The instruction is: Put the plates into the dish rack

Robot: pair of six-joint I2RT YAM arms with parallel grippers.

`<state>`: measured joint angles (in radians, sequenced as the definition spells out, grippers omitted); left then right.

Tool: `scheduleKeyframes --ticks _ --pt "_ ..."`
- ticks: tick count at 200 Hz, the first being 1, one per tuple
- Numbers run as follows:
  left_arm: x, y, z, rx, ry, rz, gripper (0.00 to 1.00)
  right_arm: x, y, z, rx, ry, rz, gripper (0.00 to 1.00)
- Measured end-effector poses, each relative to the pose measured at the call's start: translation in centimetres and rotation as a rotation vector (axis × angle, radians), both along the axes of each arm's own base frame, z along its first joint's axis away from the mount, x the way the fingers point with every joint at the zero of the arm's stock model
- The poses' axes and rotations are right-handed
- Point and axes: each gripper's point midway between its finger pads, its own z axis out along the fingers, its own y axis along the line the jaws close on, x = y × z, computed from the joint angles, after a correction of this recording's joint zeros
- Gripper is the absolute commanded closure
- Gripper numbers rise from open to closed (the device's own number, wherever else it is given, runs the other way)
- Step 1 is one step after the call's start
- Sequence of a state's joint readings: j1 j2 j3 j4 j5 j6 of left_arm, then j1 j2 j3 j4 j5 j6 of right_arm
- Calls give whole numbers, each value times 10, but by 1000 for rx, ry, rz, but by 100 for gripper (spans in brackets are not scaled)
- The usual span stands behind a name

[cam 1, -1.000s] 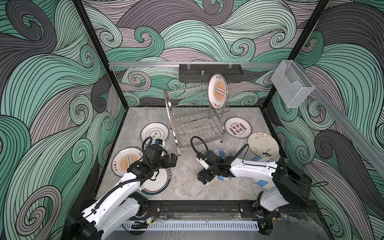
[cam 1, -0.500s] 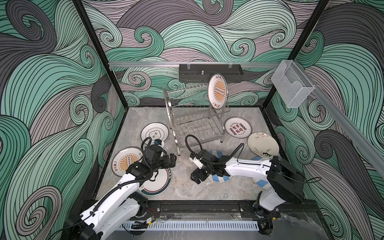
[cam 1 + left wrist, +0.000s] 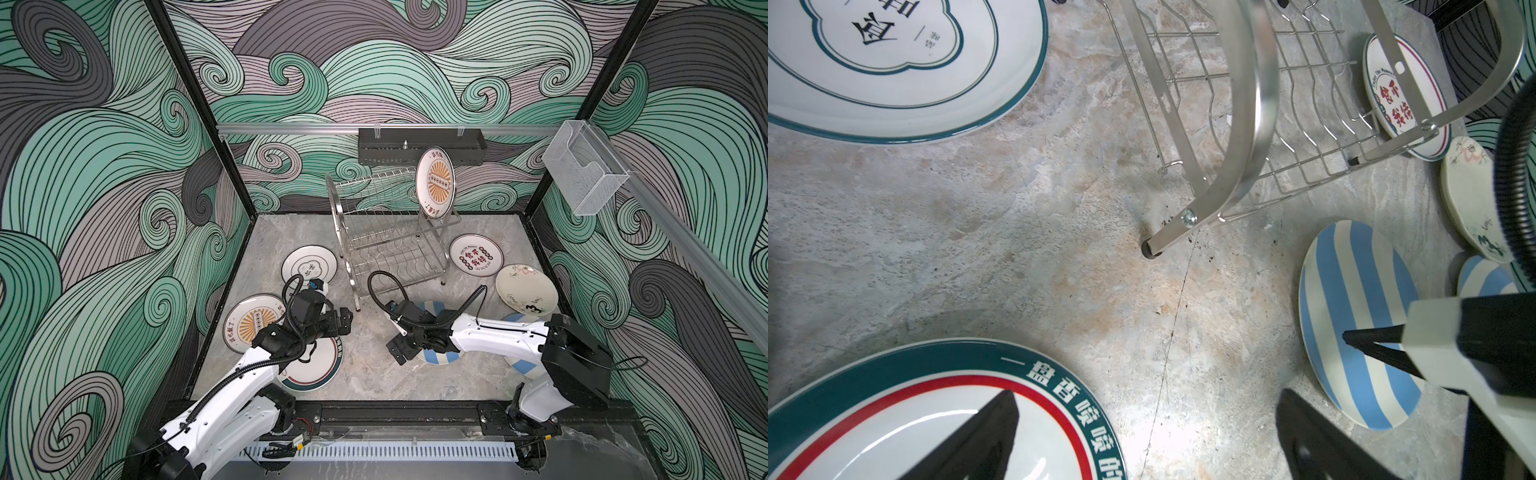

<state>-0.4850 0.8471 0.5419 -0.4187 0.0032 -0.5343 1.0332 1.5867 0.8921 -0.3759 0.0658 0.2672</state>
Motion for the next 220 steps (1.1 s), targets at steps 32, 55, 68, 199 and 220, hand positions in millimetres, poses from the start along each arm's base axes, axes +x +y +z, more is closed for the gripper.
scheduleKeyframes --ticks 32,55,68,199,220 --pt "0 0 0 0 1 0 2 -6 -4 -14 -12 29 -5 3" --pt "0 0 0 0 2 -1 1 -7 0 -22 -9 49 -7 3" --pt "0 0 0 0 2 -1 2 -7 4 -21 10 53 -4 3" --pt "-2 0 2 4 -9 -16 1 -19 70 1 192 130 75 5" --pt "-2 -5 6 -8 -12 -44 1 -18 61 24 215 90 61 5"
